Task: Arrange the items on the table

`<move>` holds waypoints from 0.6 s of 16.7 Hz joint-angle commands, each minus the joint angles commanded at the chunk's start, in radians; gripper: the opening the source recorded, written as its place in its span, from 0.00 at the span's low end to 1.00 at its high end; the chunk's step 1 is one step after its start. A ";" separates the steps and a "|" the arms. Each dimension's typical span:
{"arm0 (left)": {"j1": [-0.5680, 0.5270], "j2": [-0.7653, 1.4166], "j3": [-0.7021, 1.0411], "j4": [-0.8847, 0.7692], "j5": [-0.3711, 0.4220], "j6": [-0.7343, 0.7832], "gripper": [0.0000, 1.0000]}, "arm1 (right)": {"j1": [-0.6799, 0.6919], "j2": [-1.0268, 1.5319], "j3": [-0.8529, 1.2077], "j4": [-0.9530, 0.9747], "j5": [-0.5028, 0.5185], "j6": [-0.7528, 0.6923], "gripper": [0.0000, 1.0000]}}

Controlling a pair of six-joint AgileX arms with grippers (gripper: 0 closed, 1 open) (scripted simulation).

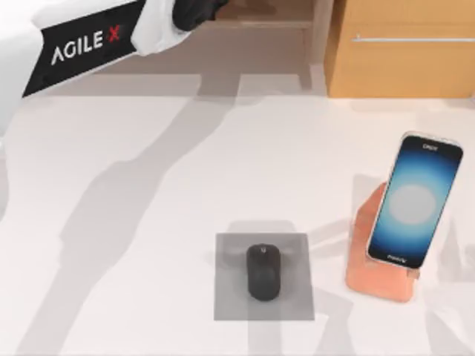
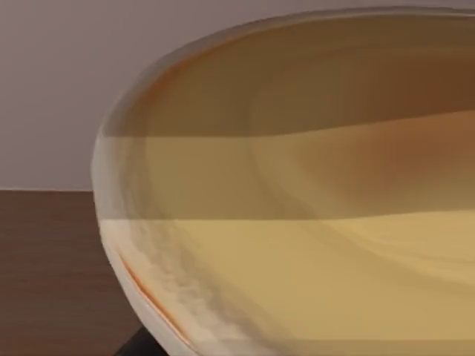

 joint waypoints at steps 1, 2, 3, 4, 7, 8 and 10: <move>0.000 0.002 0.002 -0.001 0.000 0.000 0.00 | 0.000 0.000 0.000 0.000 0.000 0.000 1.00; 0.002 0.007 0.005 -0.001 0.000 -0.001 0.00 | 0.000 0.000 0.000 0.000 0.000 0.000 1.00; 0.002 0.011 0.006 -0.002 0.000 -0.001 0.00 | 0.000 0.000 0.000 0.000 0.000 0.000 1.00; 0.002 0.011 0.006 -0.002 0.000 -0.001 0.00 | 0.000 0.000 0.000 0.000 0.000 0.000 1.00; 0.002 0.011 0.006 -0.002 0.000 -0.001 0.08 | 0.000 0.000 0.000 0.000 0.000 0.000 1.00; 0.002 0.011 0.006 -0.002 0.000 -0.001 0.15 | 0.000 0.000 0.000 0.000 0.000 0.000 1.00; 0.002 0.011 0.006 -0.002 0.000 -0.001 0.30 | 0.000 0.000 0.000 0.000 0.000 0.000 1.00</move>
